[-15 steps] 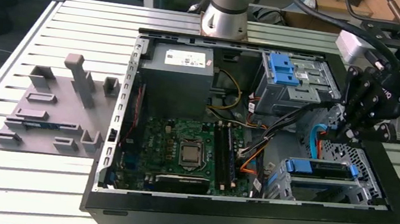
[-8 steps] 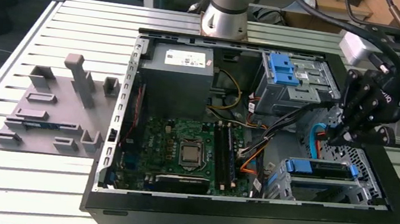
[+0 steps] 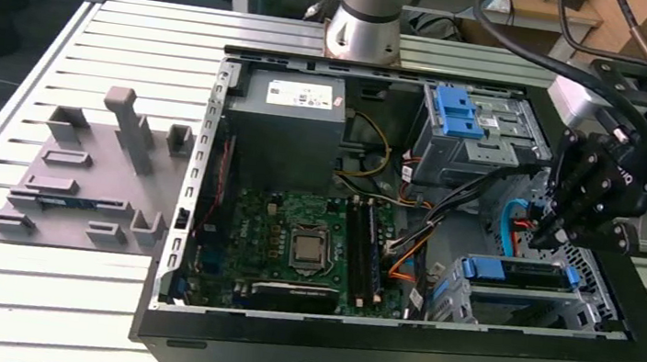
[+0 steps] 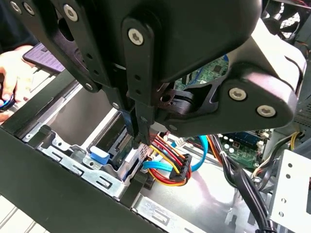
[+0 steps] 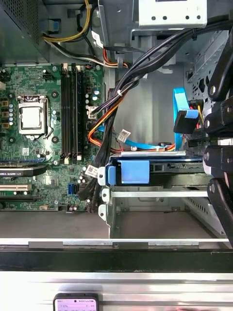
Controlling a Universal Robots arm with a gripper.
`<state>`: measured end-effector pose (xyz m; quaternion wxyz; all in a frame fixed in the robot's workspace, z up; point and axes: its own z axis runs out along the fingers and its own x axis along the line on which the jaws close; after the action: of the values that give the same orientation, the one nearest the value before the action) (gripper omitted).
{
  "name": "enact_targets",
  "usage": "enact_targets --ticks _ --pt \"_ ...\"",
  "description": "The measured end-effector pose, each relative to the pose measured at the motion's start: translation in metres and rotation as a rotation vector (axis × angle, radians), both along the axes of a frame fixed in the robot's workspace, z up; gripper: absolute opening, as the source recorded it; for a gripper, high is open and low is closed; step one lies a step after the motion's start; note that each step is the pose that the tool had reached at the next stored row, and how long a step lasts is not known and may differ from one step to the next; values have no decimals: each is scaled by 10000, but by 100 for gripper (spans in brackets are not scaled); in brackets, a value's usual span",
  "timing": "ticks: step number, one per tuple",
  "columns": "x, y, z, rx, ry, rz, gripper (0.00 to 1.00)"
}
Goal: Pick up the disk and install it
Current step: 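Insert the first disk wire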
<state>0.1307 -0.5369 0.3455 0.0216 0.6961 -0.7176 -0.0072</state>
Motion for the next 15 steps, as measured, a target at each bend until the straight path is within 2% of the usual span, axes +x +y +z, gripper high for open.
enact_targets --ticks 4,11,13,15 --pt "0 -6 1 -4 0 -1 16" --pt "0 -136 -19 -1 0 -1 16" --pt "0 -140 -20 -1 0 -1 16" --pt "12 -142 -20 -3 44 -2 16"
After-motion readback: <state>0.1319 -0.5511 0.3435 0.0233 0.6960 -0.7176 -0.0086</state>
